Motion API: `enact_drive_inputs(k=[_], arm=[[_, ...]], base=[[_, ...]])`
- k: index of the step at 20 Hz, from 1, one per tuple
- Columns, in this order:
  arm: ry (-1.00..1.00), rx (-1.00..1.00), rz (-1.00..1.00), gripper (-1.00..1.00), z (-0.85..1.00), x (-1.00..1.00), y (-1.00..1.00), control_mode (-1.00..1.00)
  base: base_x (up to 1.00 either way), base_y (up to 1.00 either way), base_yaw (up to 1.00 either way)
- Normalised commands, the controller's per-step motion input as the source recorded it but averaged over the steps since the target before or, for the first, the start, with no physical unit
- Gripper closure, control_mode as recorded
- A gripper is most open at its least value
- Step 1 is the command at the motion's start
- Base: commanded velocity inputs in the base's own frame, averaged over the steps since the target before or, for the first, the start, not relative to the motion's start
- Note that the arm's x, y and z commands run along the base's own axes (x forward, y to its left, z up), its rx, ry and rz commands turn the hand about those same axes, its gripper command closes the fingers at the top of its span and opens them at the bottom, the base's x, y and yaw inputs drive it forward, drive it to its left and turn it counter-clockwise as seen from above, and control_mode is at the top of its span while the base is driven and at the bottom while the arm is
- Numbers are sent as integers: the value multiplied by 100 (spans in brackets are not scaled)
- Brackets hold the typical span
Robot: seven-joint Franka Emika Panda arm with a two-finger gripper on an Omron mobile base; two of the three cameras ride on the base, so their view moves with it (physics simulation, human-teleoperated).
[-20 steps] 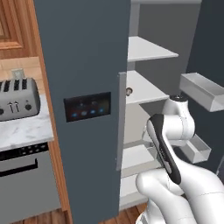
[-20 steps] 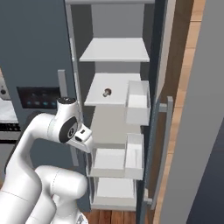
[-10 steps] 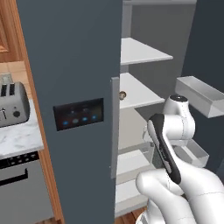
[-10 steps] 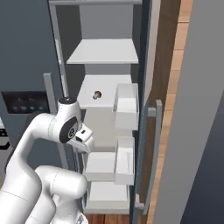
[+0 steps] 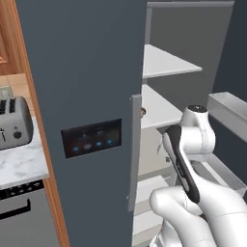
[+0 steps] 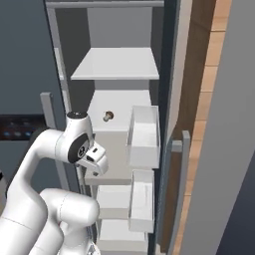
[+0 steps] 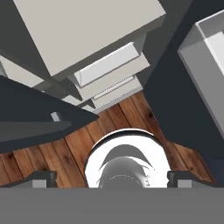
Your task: Place the cold items (tomato and mushroom) from the fridge in one tupperware on the dining counter. Place the warm items (kebab skewer and hot dog) in the stove area in another tupperware.
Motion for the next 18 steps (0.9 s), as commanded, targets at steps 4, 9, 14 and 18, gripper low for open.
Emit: enact_drive_inputs(k=[4,9,14,18], arm=[[0,0,0,-100,0,0,0,100],[0,0,0,-100,0,0,0,100],[0,0,0,-100,0,0,0,100],[0,0,0,-100,0,0,0,100]], base=[[7,-46,4],[10,-31,9],[27,0,17],[12,0,7]])
